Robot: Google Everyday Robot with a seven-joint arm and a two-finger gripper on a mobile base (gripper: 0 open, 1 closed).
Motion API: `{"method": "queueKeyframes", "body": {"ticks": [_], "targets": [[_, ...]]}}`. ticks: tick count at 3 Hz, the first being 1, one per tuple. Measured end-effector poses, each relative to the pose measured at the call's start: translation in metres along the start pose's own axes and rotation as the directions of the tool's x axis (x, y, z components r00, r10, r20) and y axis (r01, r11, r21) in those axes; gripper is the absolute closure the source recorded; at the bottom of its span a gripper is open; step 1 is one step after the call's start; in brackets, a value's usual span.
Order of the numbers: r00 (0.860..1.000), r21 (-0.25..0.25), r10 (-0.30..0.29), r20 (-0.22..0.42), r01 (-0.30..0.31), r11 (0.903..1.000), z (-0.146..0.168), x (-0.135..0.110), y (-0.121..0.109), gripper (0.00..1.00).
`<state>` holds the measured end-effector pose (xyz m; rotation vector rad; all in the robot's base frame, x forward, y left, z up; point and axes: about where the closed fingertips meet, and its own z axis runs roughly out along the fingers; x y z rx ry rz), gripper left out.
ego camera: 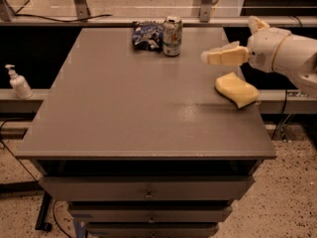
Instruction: Move 7up can near blue chip bag
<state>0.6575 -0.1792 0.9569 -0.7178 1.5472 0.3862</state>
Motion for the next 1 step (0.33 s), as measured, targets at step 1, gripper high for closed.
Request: {"method": "queueKeyframes", "body": {"ticks": [1], "targets": [[1.000, 0.065, 0.010, -0.002, -0.010, 0.9978, -0.0370, 0.0078, -0.0147, 0.00]]}}
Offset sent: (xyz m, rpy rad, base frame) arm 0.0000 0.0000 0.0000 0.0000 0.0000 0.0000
